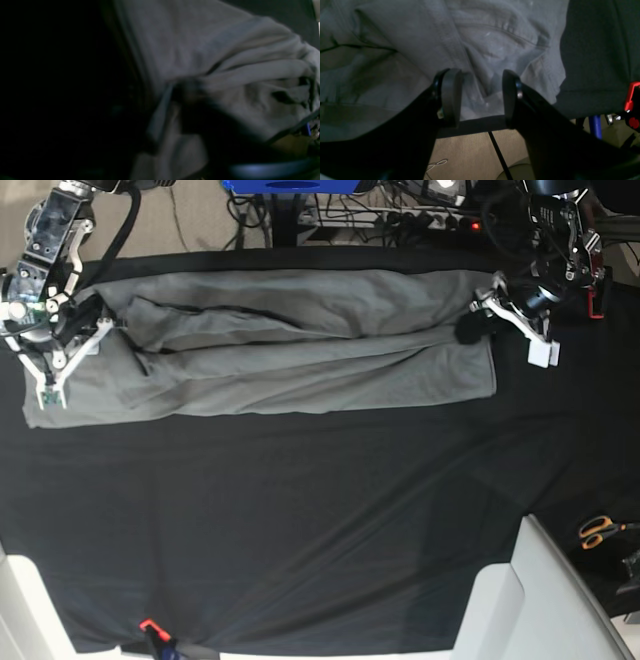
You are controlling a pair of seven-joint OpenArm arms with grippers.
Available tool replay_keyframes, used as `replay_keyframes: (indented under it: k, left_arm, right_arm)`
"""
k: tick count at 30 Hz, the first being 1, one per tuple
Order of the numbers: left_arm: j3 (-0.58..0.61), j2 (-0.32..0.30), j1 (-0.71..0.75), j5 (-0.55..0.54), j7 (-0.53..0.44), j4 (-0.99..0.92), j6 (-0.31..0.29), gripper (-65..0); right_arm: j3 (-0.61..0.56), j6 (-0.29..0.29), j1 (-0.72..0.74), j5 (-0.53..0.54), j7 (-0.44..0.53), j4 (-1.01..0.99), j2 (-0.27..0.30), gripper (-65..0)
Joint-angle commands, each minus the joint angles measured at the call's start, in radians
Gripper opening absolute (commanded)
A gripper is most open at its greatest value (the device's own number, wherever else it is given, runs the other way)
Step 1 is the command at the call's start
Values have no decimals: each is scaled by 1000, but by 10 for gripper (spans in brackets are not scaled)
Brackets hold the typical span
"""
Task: Fold the T-shirt properly
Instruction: 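Grasp the shirt's side end with the left gripper and lift it, then fold the held shirt end toward the right gripper with the left gripper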
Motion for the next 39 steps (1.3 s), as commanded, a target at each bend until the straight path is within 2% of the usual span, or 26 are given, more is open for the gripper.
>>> replay_keyframes:
  k: [1,2,6,12,18,21,22,25,28,31,34,36,39]
  left_arm:
    - [0,-9,-8,14,-3,-11,6,-574]
    - [0,-9,-14,14,-23,-34,6,-650]
    - [0,-17,-34,14,-100,-63,6,-650]
    - [3,-84,-37,14,-168,-45,6,-650]
    - [0,-155,-4,14,-172,56,6,-650]
    - [0,-164,26,14,-172,128,9,-650]
    - [0,-164,41,20,-172,165,44,-650]
    - [12,-133,96,98,-172,306,133,-650]
    - [14,-40,136,246,-163,455,165,-650]
    - [80,52,167,439,-160,592,165,-650]
    - [170,120,171,563,-95,658,165,-650]
    - [230,149,170,597,-59,679,165,-650]
    - [307,164,168,603,-53,692,165,-650]
  right_arm:
    - [0,-3,9,-5,14,20,9,-399]
    - [0,-3,9,-5,14,20,9,-399]
    - [0,-3,9,-5,15,20,10,-399]
    - [0,-3,9,-5,15,20,12,-399]
    - [0,-3,11,-5,15,20,10,-399]
    - [0,-3,11,-5,15,20,9,-399]
    - [0,-3,11,-5,15,20,9,-399]
    - [0,-3,11,-5,15,20,9,-399]
    - [0,-3,11,-5,15,20,9,-399]
    - [0,-3,14,-5,15,20,9,-399]
    - [0,-3,16,-5,15,20,9,-399]
    - [0,-3,16,-5,15,20,9,-399]
    - [0,-3,16,-5,15,20,9,-399]
